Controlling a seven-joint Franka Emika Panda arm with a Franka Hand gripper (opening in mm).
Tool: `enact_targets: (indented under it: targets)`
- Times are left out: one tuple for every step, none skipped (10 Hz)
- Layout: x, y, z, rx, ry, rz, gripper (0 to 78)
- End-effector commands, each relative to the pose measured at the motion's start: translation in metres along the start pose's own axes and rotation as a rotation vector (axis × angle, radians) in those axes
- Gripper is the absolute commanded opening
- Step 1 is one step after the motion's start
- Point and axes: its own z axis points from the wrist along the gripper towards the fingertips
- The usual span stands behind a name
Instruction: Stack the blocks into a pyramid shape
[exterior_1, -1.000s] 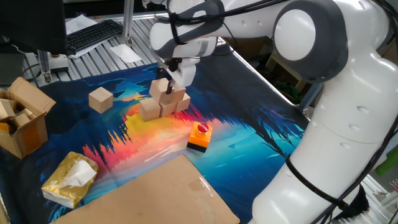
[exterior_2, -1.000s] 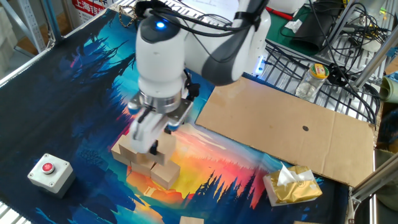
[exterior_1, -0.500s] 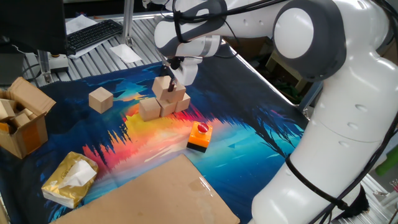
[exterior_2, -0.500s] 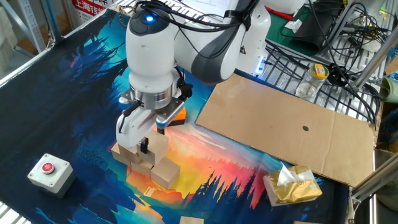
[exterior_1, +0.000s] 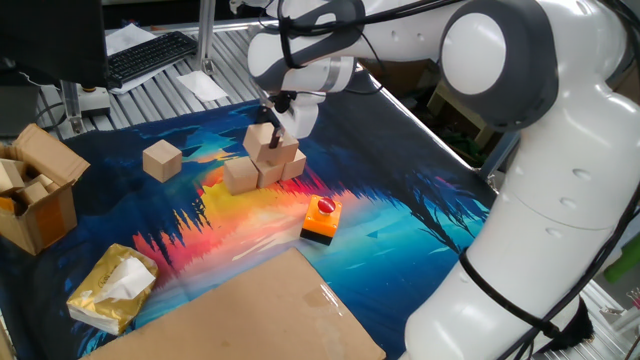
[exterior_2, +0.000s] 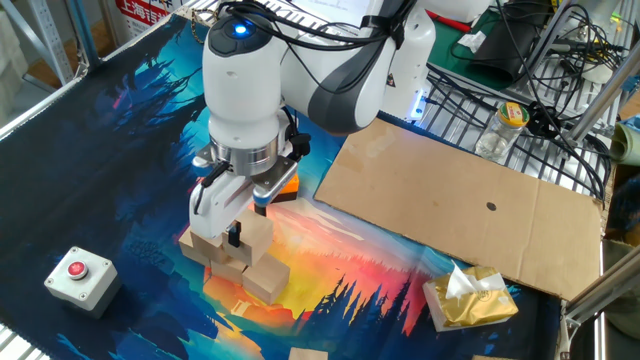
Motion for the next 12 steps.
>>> enact_targets:
  targets:
    - [0.003, 0.002, 0.001, -0.004, -0.001, -0.007, 1.3]
    - [0.003, 0.002, 0.002, -0.004, -0.004, -0.009, 1.3]
    - [0.004, 0.003, 0.004, -0.004, -0.009, -0.011, 1.3]
    - [0.005, 0.004, 0.006, -0.003, -0.007, -0.012, 1.3]
    - [0.006, 0.006, 0.008, -0.003, -0.011, -0.015, 1.3]
    - [0.007, 0.006, 0.010, -0.003, -0.015, -0.017, 1.3]
    - [0.006, 0.006, 0.011, -0.003, -0.015, -0.026, 1.3]
    - [0.006, 0.005, 0.012, -0.003, -0.014, -0.033, 1.3]
    - [0.006, 0.005, 0.012, -0.003, -0.014, -0.033, 1.3]
    - [0.004, 0.000, 0.018, -0.005, -0.020, -0.053, 1.3]
    - [0.005, -0.002, 0.020, -0.004, -0.020, -0.043, 1.3]
    - [0.005, -0.004, 0.022, -0.004, -0.025, -0.048, 1.3]
